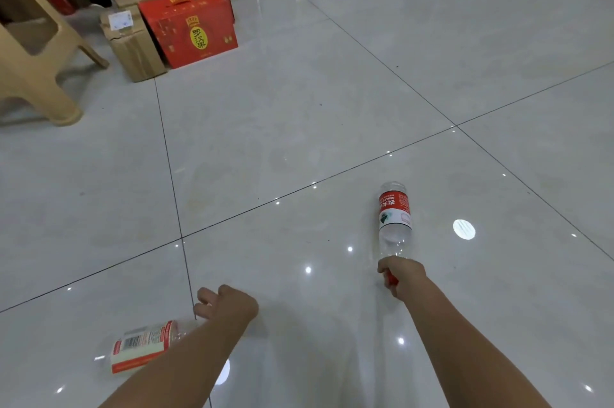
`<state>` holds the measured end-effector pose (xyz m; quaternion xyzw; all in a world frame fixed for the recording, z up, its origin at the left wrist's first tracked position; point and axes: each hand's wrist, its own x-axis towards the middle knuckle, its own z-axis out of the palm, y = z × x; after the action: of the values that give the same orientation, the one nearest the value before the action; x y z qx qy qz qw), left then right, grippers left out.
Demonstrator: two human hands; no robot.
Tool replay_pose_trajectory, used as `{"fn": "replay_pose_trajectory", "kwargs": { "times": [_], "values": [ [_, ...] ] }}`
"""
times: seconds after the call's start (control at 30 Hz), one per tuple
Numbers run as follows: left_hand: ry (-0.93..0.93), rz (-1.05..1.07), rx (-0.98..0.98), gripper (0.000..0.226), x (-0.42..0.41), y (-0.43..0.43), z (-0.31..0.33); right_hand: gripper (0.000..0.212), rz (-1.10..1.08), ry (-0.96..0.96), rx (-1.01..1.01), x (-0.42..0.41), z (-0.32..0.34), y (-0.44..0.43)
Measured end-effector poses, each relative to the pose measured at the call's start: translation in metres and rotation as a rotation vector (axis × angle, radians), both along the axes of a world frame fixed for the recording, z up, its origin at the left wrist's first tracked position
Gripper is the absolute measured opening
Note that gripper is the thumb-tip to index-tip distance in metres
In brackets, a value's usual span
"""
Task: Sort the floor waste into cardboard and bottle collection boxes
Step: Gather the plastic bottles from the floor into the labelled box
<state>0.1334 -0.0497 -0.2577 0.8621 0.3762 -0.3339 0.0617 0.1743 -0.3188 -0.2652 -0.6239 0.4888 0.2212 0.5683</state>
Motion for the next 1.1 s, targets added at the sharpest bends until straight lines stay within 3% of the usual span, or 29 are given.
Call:
{"fn": "replay_pose_trajectory", "kwargs": {
  "times": [0.27,0.4,0.53,0.63,0.7,0.77,0.87,0.97,1.1],
  "values": [
    [-0.084,-0.423,-0.111,0.024,0.005,-0.047,-0.009,0.028,0.053,0.035,0.001,-0.007,0.008,-0.005],
    [-0.098,-0.679,-0.226,0.039,-0.003,-0.071,-0.013,0.028,0.068,0.042,-0.003,-0.011,0.012,-0.010],
    [-0.052,-0.954,-0.253,0.033,-0.011,-0.082,-0.008,0.029,0.016,0.074,0.020,-0.017,0.019,-0.016],
    [-0.249,-1.028,-0.173,0.028,-0.017,-0.086,-0.008,0.026,-0.003,0.070,0.040,-0.021,0.025,-0.021],
    [-0.534,-1.002,-0.052,0.042,-0.014,-0.091,-0.009,0.025,-0.008,0.075,0.046,-0.025,0.030,-0.024],
    [-0.657,-0.829,-0.009,0.063,-0.006,-0.092,-0.007,0.025,-0.009,0.079,0.049,-0.029,0.035,-0.028],
    [-0.386,-0.545,-0.121,0.073,0.007,-0.090,-0.011,0.025,-0.005,0.094,0.055,-0.038,0.043,-0.039],
    [-0.227,-0.617,-0.126,0.047,0.011,-0.091,-0.022,0.026,-0.018,0.114,0.083,-0.049,0.050,-0.056],
    [-0.207,-0.608,-0.282,0.038,0.013,-0.109,-0.025,0.027,-0.097,0.123,0.153,-0.069,0.063,-0.085]
  ]
}}
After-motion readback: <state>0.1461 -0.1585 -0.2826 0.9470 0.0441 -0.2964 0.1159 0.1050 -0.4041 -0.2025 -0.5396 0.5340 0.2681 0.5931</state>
